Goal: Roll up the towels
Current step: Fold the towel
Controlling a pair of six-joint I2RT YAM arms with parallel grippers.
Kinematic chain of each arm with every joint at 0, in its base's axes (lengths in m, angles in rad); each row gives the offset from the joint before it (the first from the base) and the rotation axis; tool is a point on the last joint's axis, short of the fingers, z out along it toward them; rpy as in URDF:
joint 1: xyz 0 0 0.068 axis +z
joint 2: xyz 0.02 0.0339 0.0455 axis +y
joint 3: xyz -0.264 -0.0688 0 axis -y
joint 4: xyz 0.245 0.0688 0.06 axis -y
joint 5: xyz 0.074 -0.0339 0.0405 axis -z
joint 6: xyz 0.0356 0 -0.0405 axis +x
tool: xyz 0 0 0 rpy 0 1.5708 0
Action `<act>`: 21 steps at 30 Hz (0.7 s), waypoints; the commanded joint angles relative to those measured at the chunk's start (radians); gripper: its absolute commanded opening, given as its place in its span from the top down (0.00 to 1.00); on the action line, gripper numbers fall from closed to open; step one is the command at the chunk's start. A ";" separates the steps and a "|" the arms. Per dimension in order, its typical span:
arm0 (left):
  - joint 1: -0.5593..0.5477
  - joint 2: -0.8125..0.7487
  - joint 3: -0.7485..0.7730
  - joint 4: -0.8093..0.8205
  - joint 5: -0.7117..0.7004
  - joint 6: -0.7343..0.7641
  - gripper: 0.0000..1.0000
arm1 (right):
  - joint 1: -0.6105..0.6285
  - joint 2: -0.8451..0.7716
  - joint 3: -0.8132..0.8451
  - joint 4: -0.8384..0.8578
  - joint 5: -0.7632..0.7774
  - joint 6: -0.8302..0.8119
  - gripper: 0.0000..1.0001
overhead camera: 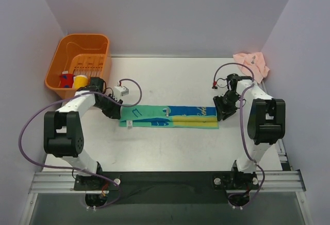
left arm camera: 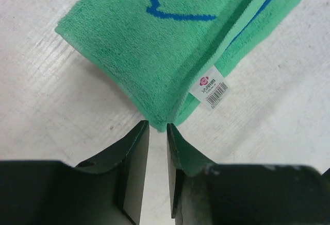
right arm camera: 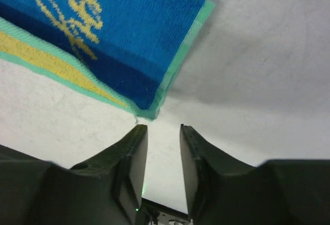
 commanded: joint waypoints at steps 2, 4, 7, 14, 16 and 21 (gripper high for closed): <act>-0.002 -0.076 -0.014 -0.059 0.048 0.142 0.67 | -0.004 -0.102 0.013 -0.092 -0.043 -0.020 0.63; -0.001 -0.087 -0.013 -0.070 0.048 0.162 0.65 | -0.006 -0.105 0.048 -0.097 -0.067 0.011 0.59; -0.005 -0.087 0.010 -0.068 0.060 0.137 0.57 | -0.004 -0.073 0.112 -0.097 -0.090 0.070 0.58; -0.070 -0.032 0.042 0.020 -0.013 -0.002 0.54 | 0.056 0.056 0.203 -0.077 -0.065 0.167 0.67; -0.091 -0.011 0.051 0.042 -0.045 -0.036 0.54 | 0.076 0.084 0.200 -0.077 -0.036 0.170 0.69; -0.116 0.014 0.039 0.051 -0.082 -0.070 0.54 | 0.110 0.078 0.125 -0.078 0.019 0.129 0.72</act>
